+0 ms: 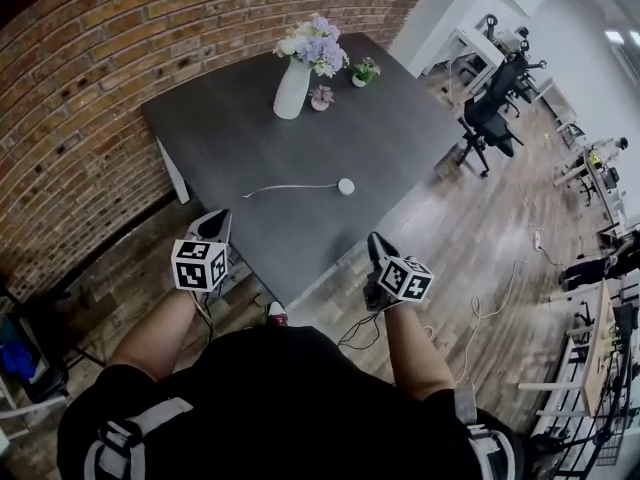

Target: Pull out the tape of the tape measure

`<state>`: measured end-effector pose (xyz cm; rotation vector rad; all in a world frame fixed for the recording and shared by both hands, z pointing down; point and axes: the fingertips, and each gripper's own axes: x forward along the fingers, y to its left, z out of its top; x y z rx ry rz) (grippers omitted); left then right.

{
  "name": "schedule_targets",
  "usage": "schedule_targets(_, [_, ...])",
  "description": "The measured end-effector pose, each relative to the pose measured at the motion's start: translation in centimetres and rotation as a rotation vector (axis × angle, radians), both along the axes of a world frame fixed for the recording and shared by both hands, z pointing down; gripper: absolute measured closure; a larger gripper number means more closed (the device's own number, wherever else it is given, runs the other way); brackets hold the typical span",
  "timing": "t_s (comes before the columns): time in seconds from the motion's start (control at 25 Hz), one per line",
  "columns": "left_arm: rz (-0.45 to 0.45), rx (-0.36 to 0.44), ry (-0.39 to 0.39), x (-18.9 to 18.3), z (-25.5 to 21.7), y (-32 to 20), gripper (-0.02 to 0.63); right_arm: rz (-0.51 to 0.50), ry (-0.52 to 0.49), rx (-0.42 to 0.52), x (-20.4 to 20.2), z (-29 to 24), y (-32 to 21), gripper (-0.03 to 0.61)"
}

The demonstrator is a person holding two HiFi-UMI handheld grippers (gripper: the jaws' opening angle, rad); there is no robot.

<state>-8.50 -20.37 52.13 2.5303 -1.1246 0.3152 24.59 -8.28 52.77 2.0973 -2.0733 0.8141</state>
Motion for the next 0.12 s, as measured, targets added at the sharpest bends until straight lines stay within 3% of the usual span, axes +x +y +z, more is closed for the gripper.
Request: schedule_targets(0.12, [0.016, 0.015, -0.009, -0.35, -0.19, 0.36, 0.604, -0.042, 0.057, -0.006, -1.46, -0.16, 0.78, 0.583])
